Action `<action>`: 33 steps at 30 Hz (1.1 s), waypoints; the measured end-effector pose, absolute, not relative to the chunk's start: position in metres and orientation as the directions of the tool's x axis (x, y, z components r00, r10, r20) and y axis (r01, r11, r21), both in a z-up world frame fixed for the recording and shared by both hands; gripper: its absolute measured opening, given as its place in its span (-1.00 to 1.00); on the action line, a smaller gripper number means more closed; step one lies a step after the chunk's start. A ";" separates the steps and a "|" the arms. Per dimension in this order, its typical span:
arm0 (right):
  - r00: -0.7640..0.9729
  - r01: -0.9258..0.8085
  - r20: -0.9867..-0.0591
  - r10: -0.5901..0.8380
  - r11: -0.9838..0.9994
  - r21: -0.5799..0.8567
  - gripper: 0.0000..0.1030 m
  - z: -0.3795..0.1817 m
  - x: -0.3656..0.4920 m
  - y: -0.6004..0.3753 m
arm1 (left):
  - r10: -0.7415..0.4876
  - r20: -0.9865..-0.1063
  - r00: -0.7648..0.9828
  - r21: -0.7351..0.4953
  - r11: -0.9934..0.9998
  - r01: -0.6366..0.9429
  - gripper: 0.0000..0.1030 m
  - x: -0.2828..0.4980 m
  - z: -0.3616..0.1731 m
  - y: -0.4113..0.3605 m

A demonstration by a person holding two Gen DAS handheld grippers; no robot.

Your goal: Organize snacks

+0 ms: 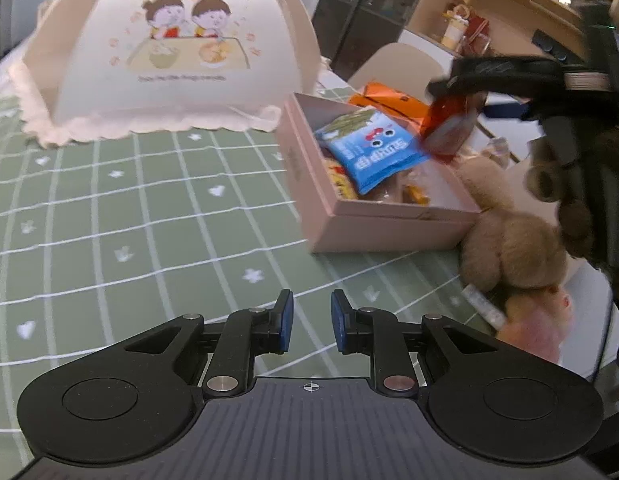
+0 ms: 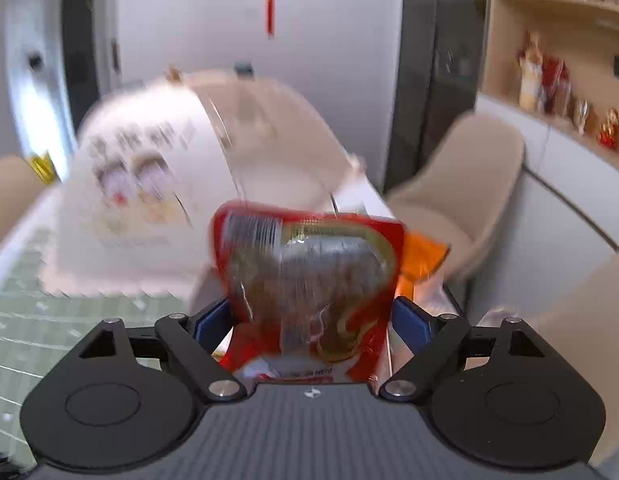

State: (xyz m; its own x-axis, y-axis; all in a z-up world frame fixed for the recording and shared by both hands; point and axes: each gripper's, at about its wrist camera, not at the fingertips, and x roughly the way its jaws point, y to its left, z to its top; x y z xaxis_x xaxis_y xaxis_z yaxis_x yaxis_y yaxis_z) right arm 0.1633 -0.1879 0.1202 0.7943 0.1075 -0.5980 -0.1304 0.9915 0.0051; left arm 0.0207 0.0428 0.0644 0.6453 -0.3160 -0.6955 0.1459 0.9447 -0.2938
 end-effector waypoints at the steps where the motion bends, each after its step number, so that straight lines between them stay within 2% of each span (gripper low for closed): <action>1: 0.779 -0.126 -0.617 0.111 0.992 0.019 0.62 0.115 0.163 -0.185 | -0.294 -0.698 0.653 -0.267 0.953 0.144 -0.55 0.015 0.064 0.046; 5: 0.759 -0.196 -0.612 0.222 0.974 0.109 0.62 0.092 0.123 -0.173 | -0.226 -0.730 0.644 -0.202 0.973 0.112 -0.55 0.006 0.050 0.054; 11: 0.763 -0.190 -0.616 0.198 0.979 0.079 0.63 0.055 0.060 -0.154 | -0.194 -0.749 0.634 -0.182 0.980 0.084 -0.54 -0.005 0.030 0.056; 14: 0.725 -0.196 -0.660 0.195 0.978 0.073 0.63 0.030 0.044 -0.144 | -0.175 -0.740 0.650 -0.153 0.984 0.091 -0.54 -0.005 0.026 0.047; 19: 0.651 -0.111 -0.742 0.159 0.987 0.114 0.66 -0.006 0.038 -0.142 | -0.151 -0.711 0.687 -0.105 0.988 0.109 -0.54 -0.005 0.015 0.030; 22: 0.678 -0.101 -0.724 0.127 0.992 0.079 0.70 -0.010 0.035 -0.137 | -0.162 -0.694 0.702 -0.113 0.987 0.116 -0.54 0.001 0.013 0.028; 26: 0.704 -0.063 -0.708 0.063 0.998 0.026 1.00 -0.020 0.033 -0.133 | -0.175 -0.673 0.718 -0.124 0.985 0.123 -0.54 0.010 0.011 0.027; 29: 0.723 -0.001 -0.690 0.035 0.999 0.049 1.00 -0.022 0.036 -0.139 | -0.179 -0.651 0.737 -0.110 0.984 0.142 -0.54 0.011 0.008 0.022; 33: 0.737 0.000 -0.675 0.032 0.999 0.048 1.00 -0.023 0.039 -0.141 | -0.162 -0.630 0.759 -0.080 0.986 0.144 -0.54 0.009 0.005 0.016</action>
